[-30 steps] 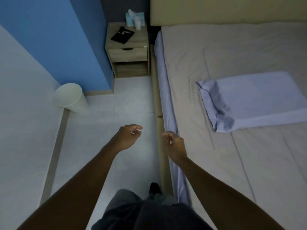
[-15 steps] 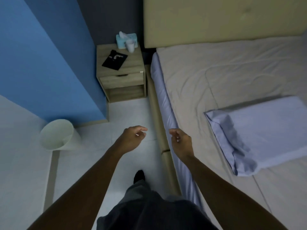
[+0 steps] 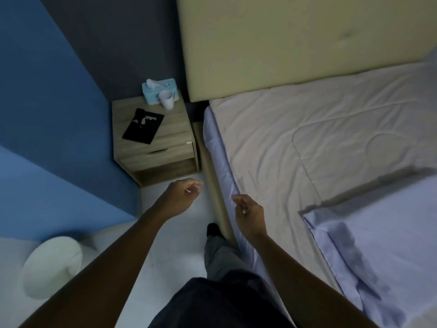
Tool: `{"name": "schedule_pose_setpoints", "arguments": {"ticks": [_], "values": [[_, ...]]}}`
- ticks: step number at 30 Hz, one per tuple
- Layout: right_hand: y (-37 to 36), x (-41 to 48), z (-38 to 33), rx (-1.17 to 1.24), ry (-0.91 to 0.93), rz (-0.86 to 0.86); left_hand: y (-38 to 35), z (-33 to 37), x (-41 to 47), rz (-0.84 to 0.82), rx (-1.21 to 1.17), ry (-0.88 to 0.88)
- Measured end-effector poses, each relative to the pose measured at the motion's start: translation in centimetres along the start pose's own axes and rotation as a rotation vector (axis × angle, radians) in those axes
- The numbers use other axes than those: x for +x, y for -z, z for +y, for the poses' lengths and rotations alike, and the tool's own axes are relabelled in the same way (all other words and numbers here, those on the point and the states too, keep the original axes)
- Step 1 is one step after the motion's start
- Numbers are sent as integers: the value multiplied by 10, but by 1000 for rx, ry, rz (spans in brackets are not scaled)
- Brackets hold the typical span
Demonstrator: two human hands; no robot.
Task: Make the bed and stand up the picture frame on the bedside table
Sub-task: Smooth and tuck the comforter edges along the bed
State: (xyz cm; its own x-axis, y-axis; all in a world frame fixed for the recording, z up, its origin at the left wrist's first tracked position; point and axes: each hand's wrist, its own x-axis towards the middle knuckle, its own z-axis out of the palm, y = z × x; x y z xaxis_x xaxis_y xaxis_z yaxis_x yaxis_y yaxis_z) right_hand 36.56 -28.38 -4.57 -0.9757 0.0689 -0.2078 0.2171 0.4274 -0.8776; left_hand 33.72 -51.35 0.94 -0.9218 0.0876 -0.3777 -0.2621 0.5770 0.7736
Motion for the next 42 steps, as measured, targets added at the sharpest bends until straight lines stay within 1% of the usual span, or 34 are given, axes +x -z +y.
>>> {"name": "schedule_pose_setpoints", "arguments": {"ticks": [2,4,7,9,11,16,22,24,28,33,36,39,41,42], "values": [[3,42,-10,-55,20,7,14,18,38,-8,0,7],[7,80,-20,-109,78,30,27,37,75,-19,17,14],[13,139,-31,-177,119,18,45,56,133,33,-41,14],[15,172,-32,-202,100,20,53,59,167,14,-67,-20],[14,199,-32,-222,92,35,60,66,198,-27,-46,-49],[4,262,-25,-249,61,32,74,71,290,-76,3,-60],[-21,335,-22,-236,-19,89,88,60,402,-136,-11,-52],[-32,365,-18,-223,-69,111,89,55,441,-177,-31,-10],[-54,422,-6,-215,-161,96,81,41,513,-244,-33,60],[-87,485,27,-197,-187,114,55,12,583,-235,-11,89],[-111,509,58,-280,-173,68,37,-22,624,-237,96,59],[-133,516,87,-408,-173,-88,25,-51,659,-159,199,48],[-144,518,101,-541,-198,-158,15,-66,678,-135,218,98],[-149,521,110,-603,-181,-145,9,-74,686,-146,220,127]]}}
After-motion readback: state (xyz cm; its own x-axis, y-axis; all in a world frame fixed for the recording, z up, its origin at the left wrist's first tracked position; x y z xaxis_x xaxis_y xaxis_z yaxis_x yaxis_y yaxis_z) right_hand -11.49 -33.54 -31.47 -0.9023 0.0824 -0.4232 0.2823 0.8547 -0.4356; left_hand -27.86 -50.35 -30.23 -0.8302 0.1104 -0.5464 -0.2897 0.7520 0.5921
